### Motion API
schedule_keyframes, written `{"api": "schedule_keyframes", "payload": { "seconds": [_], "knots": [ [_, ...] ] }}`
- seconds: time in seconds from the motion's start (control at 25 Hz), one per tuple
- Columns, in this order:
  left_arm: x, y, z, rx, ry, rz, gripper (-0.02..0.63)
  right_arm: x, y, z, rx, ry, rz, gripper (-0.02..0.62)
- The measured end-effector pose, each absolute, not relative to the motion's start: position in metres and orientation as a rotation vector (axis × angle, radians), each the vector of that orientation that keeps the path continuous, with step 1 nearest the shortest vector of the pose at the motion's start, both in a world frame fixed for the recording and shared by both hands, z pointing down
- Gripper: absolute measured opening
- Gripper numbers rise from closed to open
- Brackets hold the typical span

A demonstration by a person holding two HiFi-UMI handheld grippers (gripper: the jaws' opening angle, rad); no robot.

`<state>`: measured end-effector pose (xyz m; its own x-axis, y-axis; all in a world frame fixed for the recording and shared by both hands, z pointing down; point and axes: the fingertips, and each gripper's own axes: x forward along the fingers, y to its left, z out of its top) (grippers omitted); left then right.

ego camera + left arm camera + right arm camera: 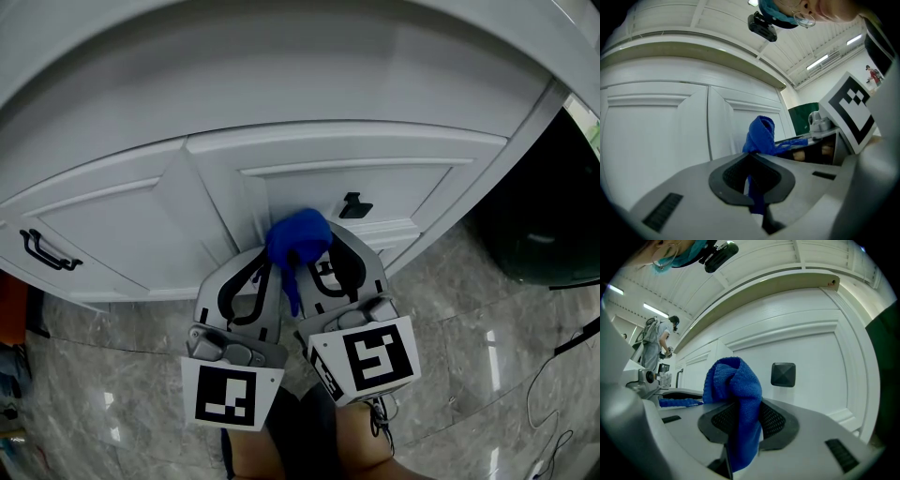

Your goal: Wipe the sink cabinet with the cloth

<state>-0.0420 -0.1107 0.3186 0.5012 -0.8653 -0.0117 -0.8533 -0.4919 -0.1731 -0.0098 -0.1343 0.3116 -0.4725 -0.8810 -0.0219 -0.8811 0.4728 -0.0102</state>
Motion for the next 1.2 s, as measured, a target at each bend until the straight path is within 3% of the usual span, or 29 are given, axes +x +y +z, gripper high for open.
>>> {"api": "schedule_keyframes", "payload": {
  "seconds": [1.2],
  "knots": [
    [-0.016,-0.107,0.323,-2.577,1.319,-0.248,0.000,0.015,-0.137,0.311,-1.638,2.632,-0.029,0.117]
  ]
}}
